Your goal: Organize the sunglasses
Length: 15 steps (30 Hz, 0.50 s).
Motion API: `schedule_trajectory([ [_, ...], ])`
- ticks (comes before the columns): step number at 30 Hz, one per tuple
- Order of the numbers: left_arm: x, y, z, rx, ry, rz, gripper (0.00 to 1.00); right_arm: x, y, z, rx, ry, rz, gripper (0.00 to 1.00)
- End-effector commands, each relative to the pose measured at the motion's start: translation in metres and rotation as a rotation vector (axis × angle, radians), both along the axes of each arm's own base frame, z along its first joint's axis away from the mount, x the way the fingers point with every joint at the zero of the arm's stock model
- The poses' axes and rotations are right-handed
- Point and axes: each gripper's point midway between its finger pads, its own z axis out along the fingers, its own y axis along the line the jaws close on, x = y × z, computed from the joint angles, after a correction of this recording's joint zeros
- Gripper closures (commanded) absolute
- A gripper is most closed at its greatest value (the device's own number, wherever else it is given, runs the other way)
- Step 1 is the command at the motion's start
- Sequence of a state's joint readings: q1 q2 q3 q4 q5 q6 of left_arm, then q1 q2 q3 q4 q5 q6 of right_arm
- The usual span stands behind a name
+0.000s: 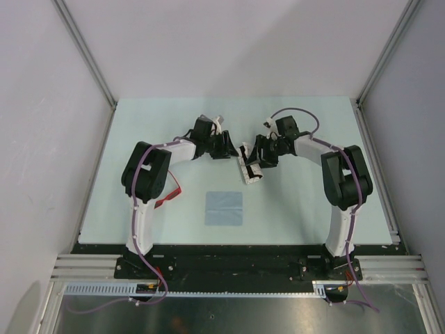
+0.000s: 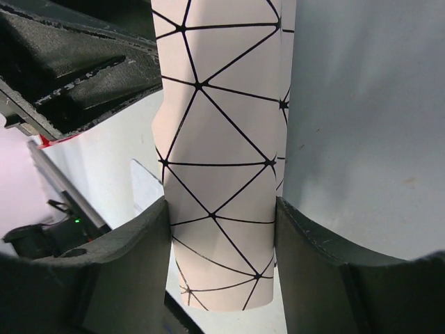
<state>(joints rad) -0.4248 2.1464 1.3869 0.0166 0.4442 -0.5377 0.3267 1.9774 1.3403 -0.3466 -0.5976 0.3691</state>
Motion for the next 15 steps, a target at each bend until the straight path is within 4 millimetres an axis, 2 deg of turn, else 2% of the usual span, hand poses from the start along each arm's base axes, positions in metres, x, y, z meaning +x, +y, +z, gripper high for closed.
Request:
schedule_trajectory([
  [1,-0.003,0.001,0.001,0.034,-0.016,-0.009,0.46,-0.002,0.009,0.015,0.16,0.034,0.002,0.78],
  [9,-0.005,-0.011,0.026,-0.019,-0.037,-0.031,0.34,-0.002,0.003,0.007,0.197,0.059,-0.005,0.78],
  [12,-0.005,-0.019,0.029,-0.035,-0.033,-0.041,0.33,-0.001,0.003,0.007,0.207,0.056,-0.005,0.78],
  [15,-0.007,-0.024,0.022,-0.032,-0.018,-0.042,0.34,-0.002,0.005,0.007,0.217,0.047,0.005,0.76],
])
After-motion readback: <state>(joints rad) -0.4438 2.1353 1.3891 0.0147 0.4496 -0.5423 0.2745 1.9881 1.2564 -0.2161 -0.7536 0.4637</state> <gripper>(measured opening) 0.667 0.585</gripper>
